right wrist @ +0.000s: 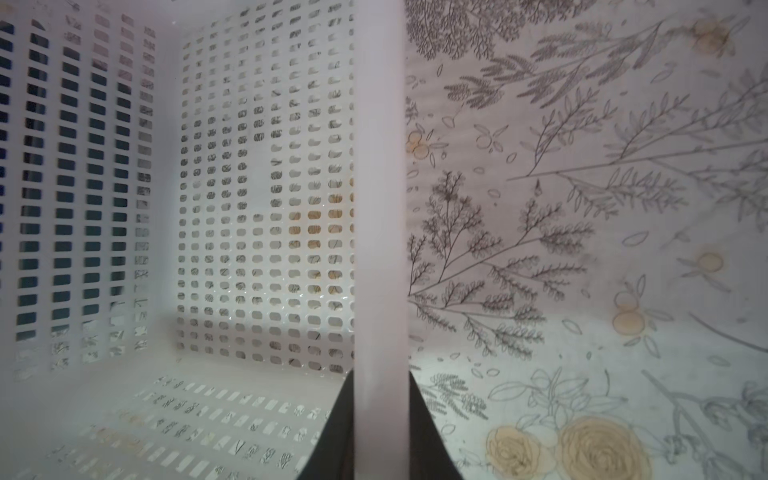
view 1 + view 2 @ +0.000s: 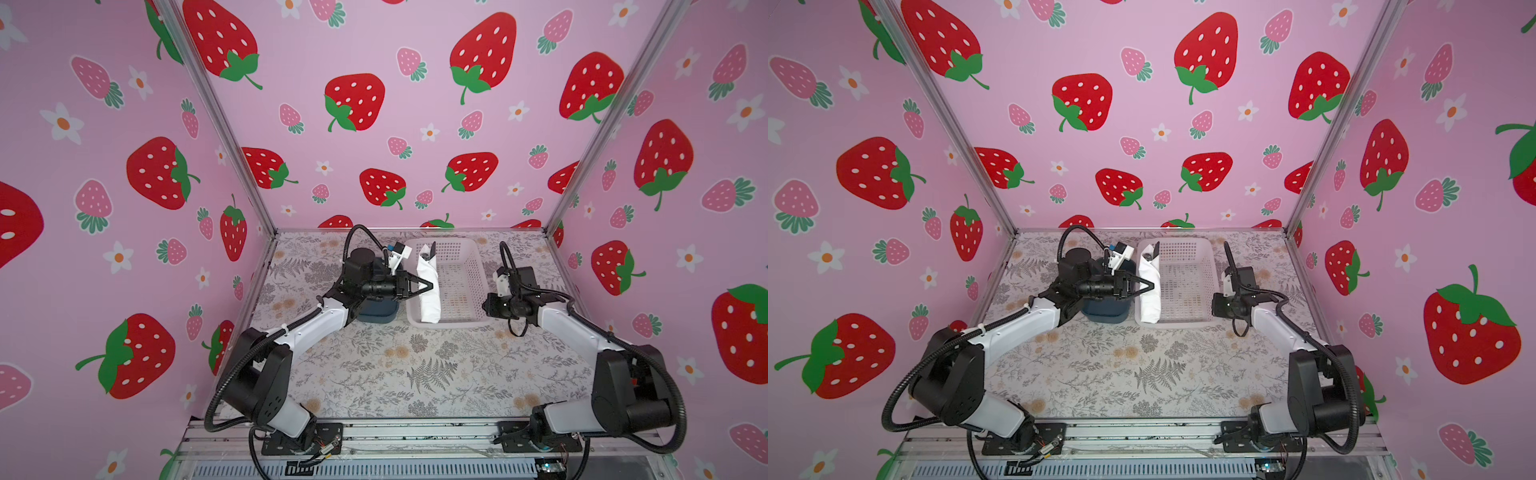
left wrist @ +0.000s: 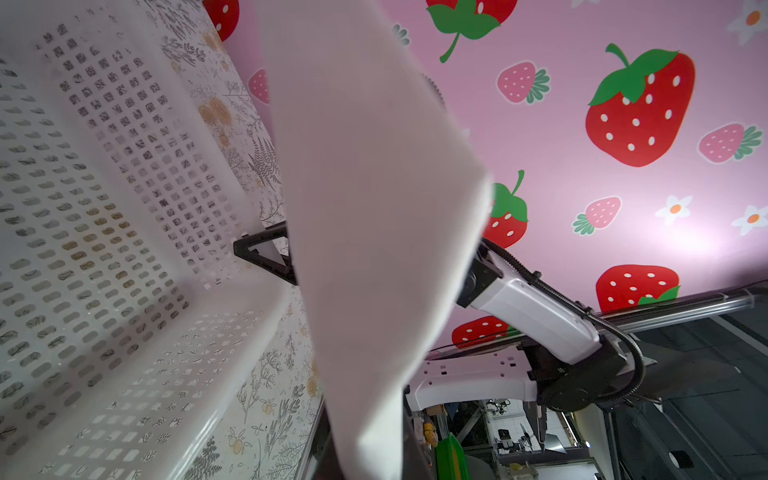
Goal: Place the utensils on the paper napkin and roll it up
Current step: 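Carry the bundle over the basket with the left gripper while the right steadies it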
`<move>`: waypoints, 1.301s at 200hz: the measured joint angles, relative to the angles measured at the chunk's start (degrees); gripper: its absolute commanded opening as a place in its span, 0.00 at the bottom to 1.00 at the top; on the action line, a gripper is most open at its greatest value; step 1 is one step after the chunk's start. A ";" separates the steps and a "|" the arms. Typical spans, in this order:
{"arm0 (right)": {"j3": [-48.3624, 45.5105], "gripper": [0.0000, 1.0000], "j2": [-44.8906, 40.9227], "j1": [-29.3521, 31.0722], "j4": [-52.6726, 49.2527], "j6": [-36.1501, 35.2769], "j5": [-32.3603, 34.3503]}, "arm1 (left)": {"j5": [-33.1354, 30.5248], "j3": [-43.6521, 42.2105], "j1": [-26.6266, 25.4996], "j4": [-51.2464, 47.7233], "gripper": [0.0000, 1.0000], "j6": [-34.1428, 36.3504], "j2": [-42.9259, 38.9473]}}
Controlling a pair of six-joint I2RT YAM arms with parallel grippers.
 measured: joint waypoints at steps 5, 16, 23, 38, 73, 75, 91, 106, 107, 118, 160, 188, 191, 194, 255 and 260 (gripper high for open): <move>-0.98 0.21 -1.09 0.44 -0.02 0.76 0.13 | 0.04 0.46 -0.24 -0.07 0.13 0.02 0.94; -3.08 0.22 -3.58 1.42 -0.09 2.62 0.35 | 0.17 1.73 -0.92 -0.44 0.13 0.04 3.34; -4.11 0.22 -4.96 1.88 -0.15 3.72 0.44 | 0.37 2.45 -1.31 -0.55 0.13 0.04 4.61; -5.75 0.24 -7.39 2.64 -0.33 5.51 0.24 | 0.55 4.15 -2.34 -0.81 0.13 0.02 7.67; -6.64 0.31 -11.08 3.08 -0.79 7.39 -0.72 | 1.03 9.16 -4.20 -1.25 0.12 -0.11 14.34; -6.64 0.31 -11.23 3.08 -0.79 7.50 -0.70 | 1.05 9.46 -4.26 -1.25 0.12 -0.11 14.64; -6.64 0.40 -12.09 3.06 -0.83 7.78 -0.48 | 1.14 12.59 -4.72 -1.44 0.12 -0.26 17.92; -6.64 0.44 -12.39 3.06 -0.85 8.11 -0.15 | 0.94 15.67 -4.94 -1.68 0.12 -0.63 21.27; -6.64 0.44 -12.41 3.06 -0.87 8.09 -0.09 | 0.96 15.82 -4.94 -1.70 0.12 -0.68 21.42; -6.64 0.45 -12.57 3.06 -0.96 8.00 0.13 | 0.74 17.73 -5.03 -2.23 0.12 -0.98 23.61; -6.64 0.51 -14.88 2.56 -1.38 8.35 1.73 | -1.62 25.97 -5.05 -7.41 0.11 -0.74 31.52; -6.64 0.56 -17.62 1.68 -1.44 8.94 2.36 | -3.08 31.54 -5.27 -10.12 0.11 -0.74 36.54; -6.64 0.56 -17.88 1.64 -1.44 9.01 2.38 | -3.26 32.02 -5.31 -10.36 0.11 -0.74 37.05; -6.64 0.56 -18.16 1.60 -1.46 9.07 2.43 | -3.52 32.44 -5.35 -10.69 0.11 -0.74 37.53; -6.64 0.57 -22.10 1.01 -2.93 9.66 2.97 | -7.34 40.83 -6.93 -18.84 0.11 1.29 45.86; -6.64 0.57 -22.23 1.01 -2.99 9.66 2.97 | -7.48 41.18 -7.08 -19.30 0.11 1.46 46.25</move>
